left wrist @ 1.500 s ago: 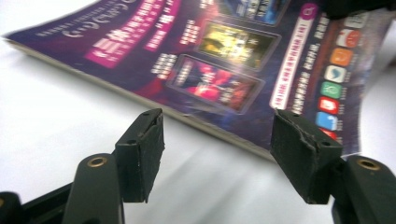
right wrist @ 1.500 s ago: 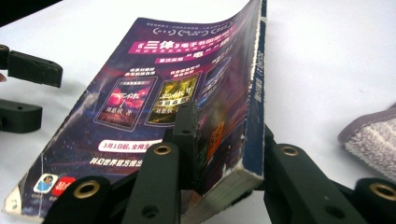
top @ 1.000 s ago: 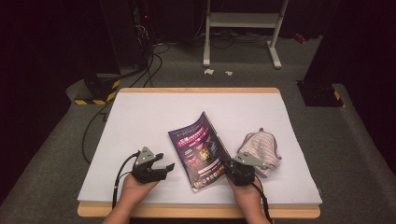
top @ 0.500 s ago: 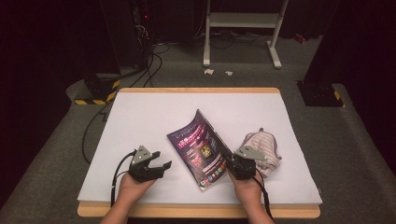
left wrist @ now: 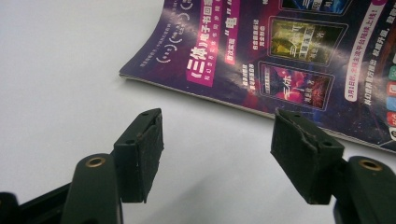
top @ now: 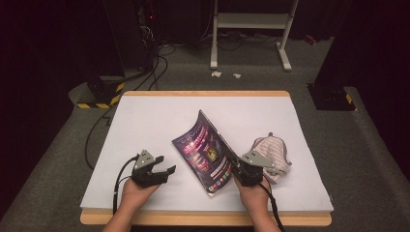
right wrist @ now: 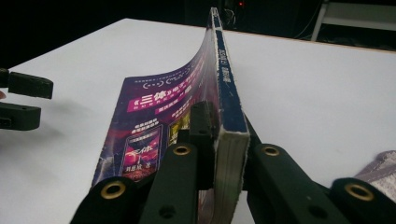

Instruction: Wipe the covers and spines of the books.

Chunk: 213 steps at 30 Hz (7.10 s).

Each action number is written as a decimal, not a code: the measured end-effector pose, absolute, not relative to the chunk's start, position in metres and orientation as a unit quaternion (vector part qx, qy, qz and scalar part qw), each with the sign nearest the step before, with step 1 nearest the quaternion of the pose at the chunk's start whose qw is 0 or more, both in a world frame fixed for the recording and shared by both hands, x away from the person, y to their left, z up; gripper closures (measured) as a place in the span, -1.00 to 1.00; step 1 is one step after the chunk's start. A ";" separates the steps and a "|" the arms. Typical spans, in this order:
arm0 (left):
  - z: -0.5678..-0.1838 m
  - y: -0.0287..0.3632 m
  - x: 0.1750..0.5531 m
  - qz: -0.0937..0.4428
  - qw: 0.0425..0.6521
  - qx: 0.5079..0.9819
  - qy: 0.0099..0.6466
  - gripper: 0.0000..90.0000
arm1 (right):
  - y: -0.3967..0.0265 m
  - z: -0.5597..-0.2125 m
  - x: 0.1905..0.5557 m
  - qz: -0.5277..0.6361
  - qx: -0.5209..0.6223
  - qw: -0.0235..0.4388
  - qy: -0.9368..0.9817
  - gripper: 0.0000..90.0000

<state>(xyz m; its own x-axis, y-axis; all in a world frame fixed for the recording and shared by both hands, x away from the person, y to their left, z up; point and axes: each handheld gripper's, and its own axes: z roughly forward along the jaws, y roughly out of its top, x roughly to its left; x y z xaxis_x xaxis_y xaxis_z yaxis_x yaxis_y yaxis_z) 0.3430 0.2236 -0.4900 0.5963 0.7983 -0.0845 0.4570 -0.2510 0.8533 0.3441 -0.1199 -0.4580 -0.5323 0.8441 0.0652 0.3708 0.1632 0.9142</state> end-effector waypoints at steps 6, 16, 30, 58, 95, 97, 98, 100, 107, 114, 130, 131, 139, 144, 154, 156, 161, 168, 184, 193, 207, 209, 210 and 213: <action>-0.491 0.224 0.344 0.190 0.455 0.768 0.409 -0.24 | -0.119 -0.453 0.341 0.501 0.413 0.243 0.721 0.87; -0.489 0.228 0.344 0.193 0.458 0.764 0.410 -0.25 | -0.113 -0.443 0.333 0.513 0.397 0.252 0.718 0.87; -0.490 0.228 0.344 0.195 0.457 0.764 0.412 -0.25 | -0.113 -0.433 0.329 0.528 0.385 0.254 0.713 0.87; -0.490 0.230 0.346 0.195 0.459 0.762 0.412 -0.25 | -0.134 -0.409 0.323 0.552 0.393 0.301 0.671 0.87; -0.489 0.233 0.346 0.199 0.460 0.761 0.413 -0.25 | -0.130 -0.416 0.325 0.534 0.394 0.344 0.664 0.87; -0.489 0.233 0.346 0.198 0.459 0.761 0.414 -0.25 | -0.123 -0.418 0.324 0.534 0.387 0.338 0.671 0.87; -0.489 0.234 0.346 0.198 0.460 0.760 0.415 -0.25 | -0.120 -0.419 0.324 0.535 0.384 0.334 0.674 0.87; -0.489 0.233 0.346 0.198 0.459 0.761 0.414 -0.25 | -0.115 -0.421 0.324 0.533 0.379 0.328 0.681 0.87; -0.489 0.234 0.346 0.198 0.459 0.760 0.415 -0.25 | -0.094 -0.436 0.324 0.525 0.366 0.296 0.709 0.87; -0.489 0.236 0.347 0.198 0.459 0.759 0.417 -0.25 | -0.071 -0.457 0.325 0.508 0.360 0.256 0.739 0.86; -0.489 0.236 0.345 0.200 0.457 0.759 0.417 -0.25 | -0.041 -0.481 0.318 0.493 0.338 0.201 0.776 0.40; -0.489 0.236 0.345 0.200 0.457 0.759 0.417 -0.25 | -0.040 -0.481 0.317 0.494 0.338 0.197 0.777 0.37; -0.490 0.239 0.344 0.203 0.457 0.757 0.420 -0.26 | -0.032 -0.478 0.313 0.518 0.313 0.162 0.779 0.21; -0.491 0.239 0.341 0.202 0.454 0.759 0.420 -0.26 | -0.037 -0.477 0.318 0.515 0.324 0.166 0.776 0.19; -0.500 0.199 0.319 0.192 0.433 0.796 0.377 -0.40 | -0.075 -0.467 0.339 0.485 0.356 0.214 0.770 0.00; -0.502 0.189 0.314 0.189 0.424 0.808 0.363 -0.45 | -0.086 -0.466 0.340 0.471 0.362 0.227 0.771 -0.04; -0.504 0.171 0.307 0.174 0.413 0.826 0.342 -0.54 | -0.119 -0.469 0.340 0.484 0.399 0.243 0.740 -0.05; -0.510 0.153 0.302 0.162 0.386 0.849 0.323 -0.63 | -0.137 -0.477 0.343 0.476 0.423 0.241 0.732 -0.05; -0.509 0.166 0.309 0.176 0.360 0.851 0.340 -0.56 | -0.140 -0.477 0.342 0.479 0.427 0.243 0.727 -0.02; -0.511 0.183 0.318 0.174 0.368 0.836 0.367 -0.31 | -0.141 -0.476 0.341 0.482 0.425 0.244 0.727 0.02; -0.507 0.188 0.317 0.161 0.400 0.828 0.358 -0.12 | -0.142 -0.477 0.341 0.483 0.424 0.241 0.727 0.09; -0.508 0.189 0.318 0.152 0.402 0.828 0.360 -0.12 | -0.142 -0.478 0.341 0.482 0.424 0.241 0.728 0.10; -0.508 0.188 0.318 0.144 0.405 0.827 0.362 -0.12 | -0.142 -0.478 0.341 0.483 0.424 0.240 0.728 0.11; -0.511 0.185 0.319 0.124 0.406 0.830 0.361 -0.11 | -0.142 -0.478 0.340 0.482 0.422 0.241 0.729 0.11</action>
<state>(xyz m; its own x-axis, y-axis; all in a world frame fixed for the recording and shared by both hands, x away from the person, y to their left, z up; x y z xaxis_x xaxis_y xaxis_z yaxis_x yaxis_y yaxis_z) 0.3193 0.1853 -0.5109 0.7086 0.7002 -0.0871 0.4991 -0.4101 0.7634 0.3400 -0.1417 -0.4780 -0.5275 0.8477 0.0559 0.3842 0.1794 0.9057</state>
